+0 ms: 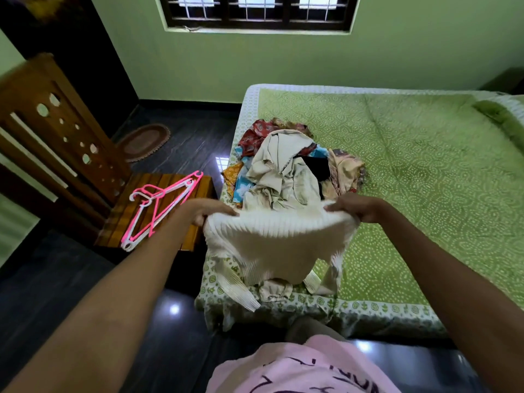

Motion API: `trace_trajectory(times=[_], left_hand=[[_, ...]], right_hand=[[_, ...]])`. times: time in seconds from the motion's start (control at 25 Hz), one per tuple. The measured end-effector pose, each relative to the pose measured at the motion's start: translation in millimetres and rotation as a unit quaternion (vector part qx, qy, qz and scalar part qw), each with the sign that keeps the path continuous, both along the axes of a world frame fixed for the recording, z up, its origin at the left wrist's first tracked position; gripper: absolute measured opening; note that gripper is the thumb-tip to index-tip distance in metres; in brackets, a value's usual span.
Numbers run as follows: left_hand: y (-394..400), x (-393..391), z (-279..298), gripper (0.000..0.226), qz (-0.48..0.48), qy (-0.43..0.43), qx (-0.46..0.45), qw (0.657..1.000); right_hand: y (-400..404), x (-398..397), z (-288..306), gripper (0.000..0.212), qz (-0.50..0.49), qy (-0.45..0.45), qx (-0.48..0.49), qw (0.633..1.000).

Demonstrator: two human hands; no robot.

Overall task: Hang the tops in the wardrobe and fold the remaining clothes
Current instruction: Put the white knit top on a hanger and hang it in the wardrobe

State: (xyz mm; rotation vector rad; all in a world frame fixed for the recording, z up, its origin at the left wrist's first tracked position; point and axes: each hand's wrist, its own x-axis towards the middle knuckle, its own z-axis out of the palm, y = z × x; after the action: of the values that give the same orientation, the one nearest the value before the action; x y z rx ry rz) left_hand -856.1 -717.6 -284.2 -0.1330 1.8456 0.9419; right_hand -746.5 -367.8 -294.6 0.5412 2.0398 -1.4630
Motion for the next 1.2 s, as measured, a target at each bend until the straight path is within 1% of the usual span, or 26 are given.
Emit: trace_trajectory(times=[0.04,0.08,0.12,0.16,0.2,0.28,0.36,0.4,0.48,0.56,0.6,0.64,0.68,0.76,0.92,1.0,1.08,1.2], left_hand=[[1.0,-1.8,-6.5,0.018,-0.059,-0.054,-0.019,0.997],[1.6,-3.8,-13.3,0.019,-0.095,-0.086,-0.033,0.991],[3.4,-9.6,-22.0,0.018,-0.096,-0.099,-0.041,0.990],[6.5,-18.2,-32.5,0.016,-0.065,-0.101,-0.033,0.992],[10.8,-27.9,-45.5,0.012,-0.016,-0.078,-0.018,0.997],[23.1,-49.6,-65.2,0.008,0.071,0.002,0.004,0.997],[42.2,-67.3,-79.0,0.020,0.092,0.048,0.000,0.995],[51.8,-78.3,-87.2,0.026,0.093,0.076,-0.014,0.993],[72.0,-110.9,-115.1,0.031,0.109,0.146,-0.039,0.982],[89.6,-140.7,-140.6,0.031,0.175,0.199,-0.051,0.963],[96.1,-151.3,-152.1,0.034,0.210,0.200,-0.063,0.955],[102.2,-159.3,-163.8,0.040,0.229,0.192,-0.080,0.951],[107.6,-162.5,-173.1,0.048,0.228,0.173,-0.096,0.953],[114.7,-159.6,-187.7,0.060,0.194,0.133,-0.104,0.966],[98.5,-145.7,-212.0,0.061,0.140,0.097,-0.127,0.977],[77.9,-145.6,-217.7,0.066,0.163,0.083,-0.130,0.975],[52.6,-148.2,-218.9,0.068,0.193,0.093,-0.124,0.969],[-2.4,-155.6,-221.9,0.063,0.221,0.112,-0.120,0.961]], right_hand=[[3.0,-4.3,-3.6,0.014,0.065,-0.056,0.015,0.996],[6.2,-9.5,-8.0,0.013,0.111,-0.104,0.023,0.988],[11.4,-18.6,-14.9,0.014,0.133,-0.138,0.030,0.981],[17.7,-30.3,-22.3,0.016,0.141,-0.155,0.031,0.977],[26.7,-46.3,-34.8,0.018,0.136,-0.157,0.036,0.978],[38.6,-83.0,-55.9,0.010,0.117,-0.143,0.081,0.979],[45.0,-120.7,-79.3,0.020,0.115,-0.138,0.159,0.971],[45.6,-135.6,-91.1,0.023,0.111,-0.110,0.194,0.969],[46.9,-168.5,-117.5,0.029,0.099,0.011,0.277,0.956],[47.0,-190.7,-141.2,0.026,0.022,0.063,0.313,0.947],[46.2,-197.1,-154.6,0.027,-0.003,0.069,0.325,0.943],[43.4,-201.6,-169.0,0.030,-0.004,0.067,0.321,0.945],[38.0,-204.7,-182.5,0.033,0.022,0.057,0.310,0.949],[20.8,-203.9,-198.1,0.037,0.085,0.037,0.273,0.957],[-14.6,-210.5,-216.2,0.040,0.143,0.012,0.228,0.963],[-37.4,-222.9,-216.7,0.040,0.145,0.003,0.207,0.967],[-63.4,-238.0,-213.3,0.038,0.152,0.003,0.201,0.968],[-119.9,-265.9,-211.1,0.036,0.176,0.000,0.186,0.967]])
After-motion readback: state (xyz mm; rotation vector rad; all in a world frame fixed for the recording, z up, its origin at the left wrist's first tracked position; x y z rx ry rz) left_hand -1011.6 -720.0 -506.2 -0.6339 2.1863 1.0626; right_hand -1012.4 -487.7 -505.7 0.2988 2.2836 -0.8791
